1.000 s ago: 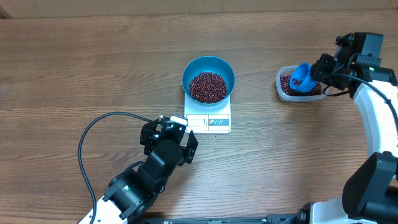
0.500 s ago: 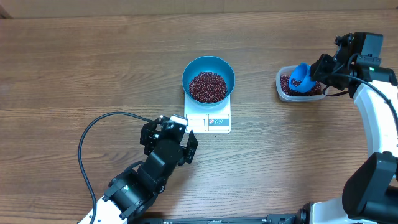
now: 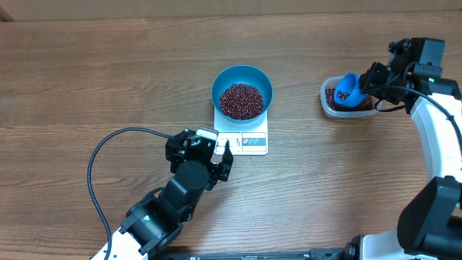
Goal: Scoop item into bowl and weigh 150g on scale
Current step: 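Drag the blue scoop through the red beans to fill it, then lift the filled scoop and swing it left over the teal bowl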
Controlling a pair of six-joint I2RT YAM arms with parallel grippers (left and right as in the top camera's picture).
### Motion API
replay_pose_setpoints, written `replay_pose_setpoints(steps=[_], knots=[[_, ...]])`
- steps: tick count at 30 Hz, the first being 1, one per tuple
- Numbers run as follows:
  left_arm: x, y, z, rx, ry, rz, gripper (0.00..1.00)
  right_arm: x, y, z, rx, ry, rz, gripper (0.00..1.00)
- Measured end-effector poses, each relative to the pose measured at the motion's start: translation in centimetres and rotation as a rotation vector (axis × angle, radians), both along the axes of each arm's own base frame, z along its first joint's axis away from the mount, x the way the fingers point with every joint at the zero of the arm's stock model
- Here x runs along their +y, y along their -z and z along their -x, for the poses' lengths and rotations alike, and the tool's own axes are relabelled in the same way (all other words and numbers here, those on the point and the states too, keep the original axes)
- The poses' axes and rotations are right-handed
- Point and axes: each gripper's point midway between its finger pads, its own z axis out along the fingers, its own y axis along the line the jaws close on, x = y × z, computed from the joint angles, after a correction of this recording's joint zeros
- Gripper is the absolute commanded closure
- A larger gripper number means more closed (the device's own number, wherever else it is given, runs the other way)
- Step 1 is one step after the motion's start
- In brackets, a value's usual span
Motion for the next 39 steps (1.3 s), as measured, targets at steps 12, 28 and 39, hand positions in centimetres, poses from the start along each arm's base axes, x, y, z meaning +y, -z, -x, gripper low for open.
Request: replay_pose_setpoints(steps=[12,28,39], knots=[[-0.1,-0.1,0.0,-0.005,0.000,0.005,0.00,0.7,-1.7,-0.9,-0.077,-0.032,-0.028,0.96],[-0.2,-0.4,-0.2,-0.016,0.000,0.015,0.01,4.7,-9.1,0.0,-0.319,-0.265,-0.096,0.96],[-0.3,-0.9,-0.3,-0.031,0.000,0.030,0.00,11.5,-11.1,0.6,-0.465,-0.601,-0.084,0.96]])
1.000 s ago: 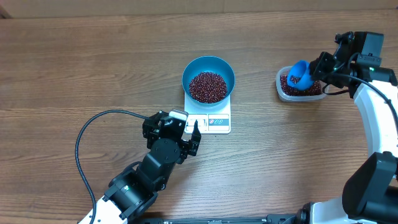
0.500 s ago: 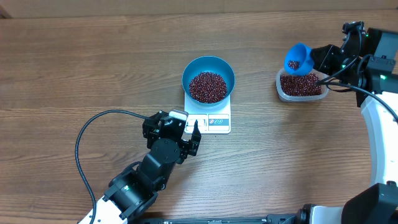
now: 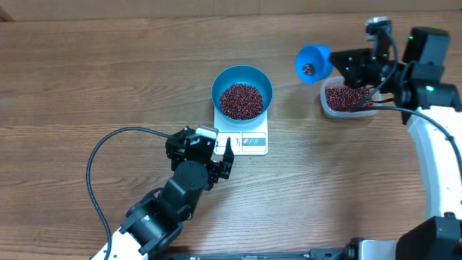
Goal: Scoop item into bowl and weigh 150g on scale
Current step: 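Lift the filled scoop and swing it left over the teal bowl, then tilt the scoop with the right gripper to pour beans into the bowl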
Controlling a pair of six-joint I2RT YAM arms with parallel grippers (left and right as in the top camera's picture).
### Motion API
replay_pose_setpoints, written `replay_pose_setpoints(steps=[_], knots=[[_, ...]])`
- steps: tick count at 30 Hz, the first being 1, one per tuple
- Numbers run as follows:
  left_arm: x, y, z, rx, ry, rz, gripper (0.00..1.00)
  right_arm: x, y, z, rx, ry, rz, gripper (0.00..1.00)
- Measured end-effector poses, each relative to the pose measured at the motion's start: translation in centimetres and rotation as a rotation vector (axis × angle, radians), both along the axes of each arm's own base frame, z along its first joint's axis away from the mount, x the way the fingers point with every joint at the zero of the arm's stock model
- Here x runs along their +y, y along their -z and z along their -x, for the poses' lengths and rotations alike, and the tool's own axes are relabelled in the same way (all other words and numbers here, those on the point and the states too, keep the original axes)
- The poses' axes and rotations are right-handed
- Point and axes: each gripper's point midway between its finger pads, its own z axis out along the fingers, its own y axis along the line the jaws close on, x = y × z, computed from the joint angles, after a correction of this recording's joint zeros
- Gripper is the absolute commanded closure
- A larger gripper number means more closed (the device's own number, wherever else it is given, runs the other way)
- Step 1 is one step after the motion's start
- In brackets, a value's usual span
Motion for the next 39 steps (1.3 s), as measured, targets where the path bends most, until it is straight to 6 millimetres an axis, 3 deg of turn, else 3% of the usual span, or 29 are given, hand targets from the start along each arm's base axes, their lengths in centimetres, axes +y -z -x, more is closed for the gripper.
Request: replay_pose_setpoints(steps=[7,25,32,39], knots=[[0.0,0.0,0.0,0.000,0.000,0.000,0.00,6.4,-0.6,0.6,-0.085,-0.146,0.057,0.96],[-0.1,-0.3,-0.1,-0.010,0.000,0.009,0.01,15.4,0.9,2.7,-0.219,-0.251,0.349,0.96],[-0.1,-0.3,-0.1,-0.011,0.000,0.011,0.00,16.4,1.3,3.0,-0.243,-0.237,0.425,0.96],[-0.1,-0.3,-0.1,-0.011,0.000,0.011,0.00,16.0,1.8,3.0,-0.235,-0.197,0.491,0.96]])
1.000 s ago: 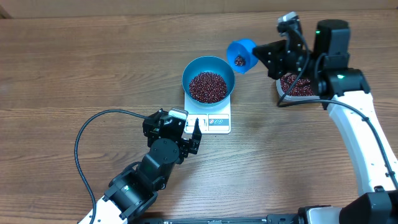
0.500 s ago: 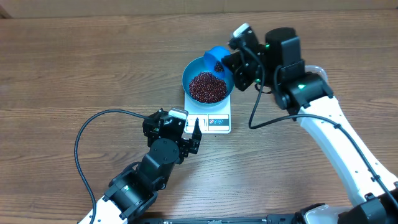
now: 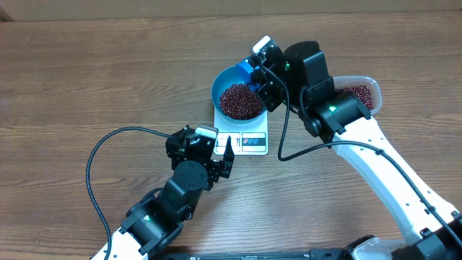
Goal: Scoop item into bowl and weigh 150g on scale
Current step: 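Tilt the scoop with the right gripper to pour beans into the bowl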
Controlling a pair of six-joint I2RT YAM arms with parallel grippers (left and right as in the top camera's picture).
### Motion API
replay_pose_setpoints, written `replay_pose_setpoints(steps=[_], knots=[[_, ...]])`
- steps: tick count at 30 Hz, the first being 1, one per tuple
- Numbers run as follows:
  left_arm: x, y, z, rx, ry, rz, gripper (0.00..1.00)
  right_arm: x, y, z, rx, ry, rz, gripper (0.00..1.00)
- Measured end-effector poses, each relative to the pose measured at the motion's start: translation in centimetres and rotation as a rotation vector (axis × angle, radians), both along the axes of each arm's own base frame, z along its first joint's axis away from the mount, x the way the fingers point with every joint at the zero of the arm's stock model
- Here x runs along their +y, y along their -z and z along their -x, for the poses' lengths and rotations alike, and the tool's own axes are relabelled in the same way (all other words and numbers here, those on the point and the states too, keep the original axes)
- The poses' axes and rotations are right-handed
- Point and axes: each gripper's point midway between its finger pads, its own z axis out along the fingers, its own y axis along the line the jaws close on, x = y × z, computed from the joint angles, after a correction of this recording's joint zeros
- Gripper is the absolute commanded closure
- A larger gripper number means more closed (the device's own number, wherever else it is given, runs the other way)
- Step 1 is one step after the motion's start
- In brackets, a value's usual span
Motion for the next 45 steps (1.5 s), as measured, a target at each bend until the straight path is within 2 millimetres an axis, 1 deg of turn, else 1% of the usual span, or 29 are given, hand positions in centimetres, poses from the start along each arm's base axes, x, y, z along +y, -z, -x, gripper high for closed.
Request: replay_pose_setpoints(steps=[11,17,22,35,45], knots=[[0.01,0.00,0.00,0.000,0.000,0.000,0.00,-0.04,0.13,0.01,-0.008,0.018,0.024,0.96],[0.01,0.00,0.00,0.000,0.000,0.000,0.00,0.56,0.25,0.43,-0.020,-0.001,0.051,0.96],[0.01,0.00,0.00,0.000,0.000,0.000,0.00,0.21,0.70,0.60,-0.006,0.009,0.072,0.96],[0.01,0.00,0.00,0.000,0.000,0.000,0.00,0.05,0.75,0.54,-0.008,0.015,0.080,0.96],[0.01,0.00,0.00,0.000,0.000,0.000,0.01,0.01,0.84,0.59,-0.029,-0.016,0.118,0.96]])
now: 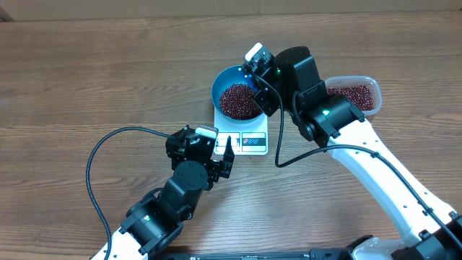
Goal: Scoop item into bowl and weigh 150g on scale
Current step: 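Tilt the scoop with the right gripper to pour beans into the bowl, then move the scoop back right and lower it into the bean tub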
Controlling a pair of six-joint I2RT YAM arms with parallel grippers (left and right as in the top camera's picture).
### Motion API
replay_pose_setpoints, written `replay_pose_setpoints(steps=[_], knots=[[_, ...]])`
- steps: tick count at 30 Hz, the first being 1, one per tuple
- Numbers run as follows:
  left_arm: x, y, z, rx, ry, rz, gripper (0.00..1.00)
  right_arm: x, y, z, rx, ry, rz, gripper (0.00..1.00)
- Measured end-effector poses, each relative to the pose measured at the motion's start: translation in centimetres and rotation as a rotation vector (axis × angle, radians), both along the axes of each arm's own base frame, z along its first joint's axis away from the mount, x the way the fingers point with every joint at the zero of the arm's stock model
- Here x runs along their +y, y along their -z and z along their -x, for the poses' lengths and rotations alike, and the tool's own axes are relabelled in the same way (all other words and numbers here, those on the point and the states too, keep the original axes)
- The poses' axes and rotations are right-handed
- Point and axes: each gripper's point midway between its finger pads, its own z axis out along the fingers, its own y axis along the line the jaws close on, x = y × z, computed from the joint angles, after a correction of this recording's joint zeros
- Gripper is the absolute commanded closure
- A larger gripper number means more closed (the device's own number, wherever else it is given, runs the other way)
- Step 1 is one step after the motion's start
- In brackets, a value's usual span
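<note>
A blue bowl (232, 99) full of red beans sits on the white scale (249, 141) at the table's middle. My right gripper (254, 74) hangs over the bowl's right rim, shut on the blue scoop, which the gripper body almost entirely hides. Behind the right arm, the clear tub (357, 94) of red beans lies at the right. My left gripper (224, 153) rests at the scale's front-left corner, holding nothing; its fingers overlap from above, so their state is unclear.
A black cable (108, 144) loops across the table left of the left arm. The right arm's white links stretch from the lower right corner up to the bowl. Bare wooden tabletop surrounds the scale.
My right gripper has shifted slightly up and left over the bowl's right rim, and the blue scoop shows less under it. The left arm, bowl and scale are unmoved.
First my right gripper held the blue scoop down in the bean tub at the right. Then the scoop, carrying beans, hung in the air left of the tub. Later it reached the bowl's right rim, where it still hovers. The left arm stayed put throughout.
</note>
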Motion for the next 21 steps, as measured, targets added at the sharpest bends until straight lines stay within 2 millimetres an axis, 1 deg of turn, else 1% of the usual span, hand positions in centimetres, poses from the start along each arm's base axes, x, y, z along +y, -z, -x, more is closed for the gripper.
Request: replay_pose_setpoints(steps=[21], knots=[[0.00,0.00,0.00,0.000,0.000,0.000,0.01,-0.06,0.01,-0.03,-0.031,-0.040,0.050,0.96]])
